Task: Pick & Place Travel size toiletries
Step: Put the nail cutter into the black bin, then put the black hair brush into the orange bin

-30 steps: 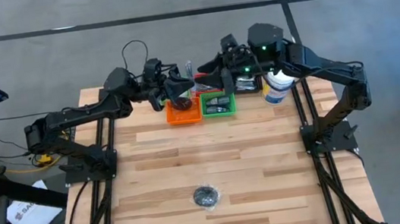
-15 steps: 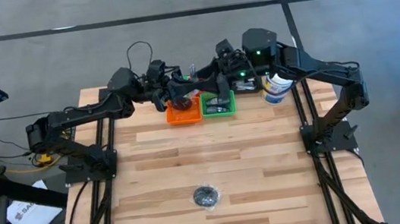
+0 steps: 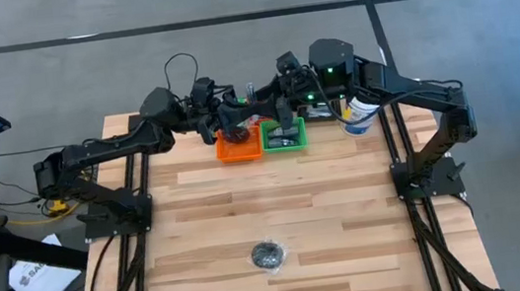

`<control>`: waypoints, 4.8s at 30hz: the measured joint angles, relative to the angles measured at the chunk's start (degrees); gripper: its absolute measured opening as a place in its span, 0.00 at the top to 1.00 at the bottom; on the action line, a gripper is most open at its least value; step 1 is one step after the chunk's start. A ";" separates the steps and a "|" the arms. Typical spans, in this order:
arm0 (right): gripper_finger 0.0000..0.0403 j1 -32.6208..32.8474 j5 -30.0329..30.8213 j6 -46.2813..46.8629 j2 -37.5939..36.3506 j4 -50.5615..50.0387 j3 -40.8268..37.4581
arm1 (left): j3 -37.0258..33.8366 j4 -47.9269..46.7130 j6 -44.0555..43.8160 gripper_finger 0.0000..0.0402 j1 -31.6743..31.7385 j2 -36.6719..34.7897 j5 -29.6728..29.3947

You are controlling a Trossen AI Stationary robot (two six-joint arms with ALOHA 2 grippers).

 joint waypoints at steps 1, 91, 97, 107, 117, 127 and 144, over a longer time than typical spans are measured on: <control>0.48 0.00 0.46 -0.25 0.04 0.14 0.00 | 0.00 0.00 0.00 0.92 0.00 0.00 0.12; 0.86 -39.83 5.77 -77.43 14.12 -13.39 -35.41 | 0.04 -9.75 1.79 0.45 5.39 -1.77 -10.16; 0.77 -40.29 5.78 -74.57 14.12 -12.18 -35.43 | 0.04 -9.88 1.77 0.45 5.41 -1.77 -10.15; 0.58 -40.85 6.02 -70.92 13.29 -11.29 -35.43 | 0.04 -9.96 1.73 0.45 5.09 -1.77 -9.60; 0.43 -40.06 6.46 -70.28 4.84 -8.90 -35.43 | 0.04 -10.08 1.60 0.45 5.09 -1.77 -9.22; 0.42 -34.87 6.51 -67.16 -6.75 -5.92 -35.41 | 0.04 -10.23 1.57 0.45 4.36 -1.77 -9.23; 0.42 -12.46 6.40 -34.06 -17.83 -5.74 -35.39 | 0.00 -20.58 1.09 0.50 -6.31 -1.86 -3.38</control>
